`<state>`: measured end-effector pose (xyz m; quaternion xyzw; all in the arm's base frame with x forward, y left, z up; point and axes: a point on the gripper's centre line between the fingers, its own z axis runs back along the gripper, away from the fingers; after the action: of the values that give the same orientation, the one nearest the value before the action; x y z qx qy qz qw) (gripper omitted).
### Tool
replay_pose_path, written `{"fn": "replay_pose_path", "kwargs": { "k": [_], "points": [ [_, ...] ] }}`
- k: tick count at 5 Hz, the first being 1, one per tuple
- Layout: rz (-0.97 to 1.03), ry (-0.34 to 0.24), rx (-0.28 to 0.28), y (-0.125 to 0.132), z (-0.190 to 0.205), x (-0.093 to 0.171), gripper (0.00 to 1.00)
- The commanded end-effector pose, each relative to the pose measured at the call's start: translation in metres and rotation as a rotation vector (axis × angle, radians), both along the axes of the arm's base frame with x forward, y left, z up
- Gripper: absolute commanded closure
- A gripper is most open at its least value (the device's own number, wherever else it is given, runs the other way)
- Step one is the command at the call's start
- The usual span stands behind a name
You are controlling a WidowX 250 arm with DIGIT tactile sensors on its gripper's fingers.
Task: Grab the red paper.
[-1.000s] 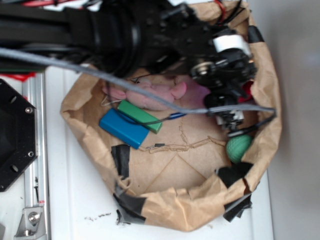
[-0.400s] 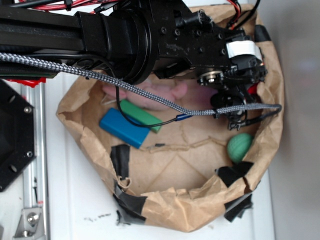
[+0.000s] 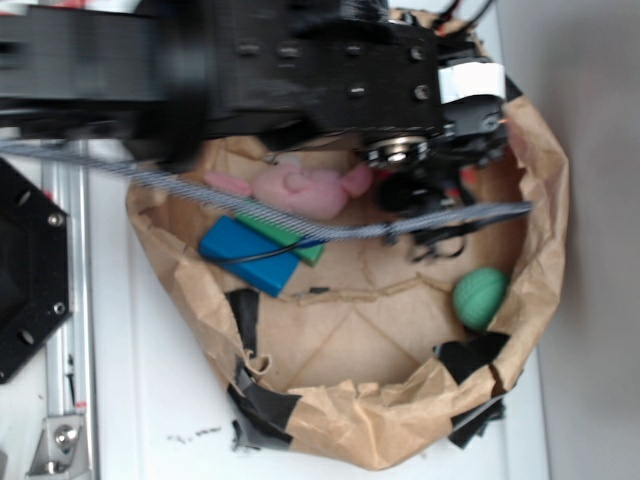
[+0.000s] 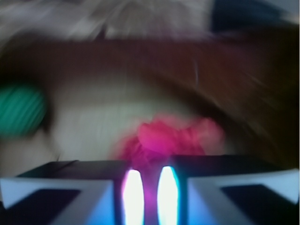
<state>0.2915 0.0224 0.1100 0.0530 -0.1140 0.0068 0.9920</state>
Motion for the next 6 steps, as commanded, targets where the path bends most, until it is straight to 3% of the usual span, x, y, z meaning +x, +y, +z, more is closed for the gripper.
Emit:
{"fn": "replay_pose_path", "kwargs": {
  "k": [1,2,3,4,5,6],
  "points": [
    [-0.092,-0.068,-0.040,-0.033,0.055,-0.022,1.00],
    [-0.089,-0.080,-0.068,-0.037,0.058,-0.018,0.00],
    [0.044,-0.146,-0.112,-0.021,0.037,-0.004,0.00],
    [0.158,-0.143,-0.097,-0.002,0.006,0.010,0.00],
    [0.234,-0.090,-0.090,0.016,-0.015,0.014,0.00],
    [0.305,-0.045,-0.123,0.021,-0.031,0.020,0.00]
  ]
}}
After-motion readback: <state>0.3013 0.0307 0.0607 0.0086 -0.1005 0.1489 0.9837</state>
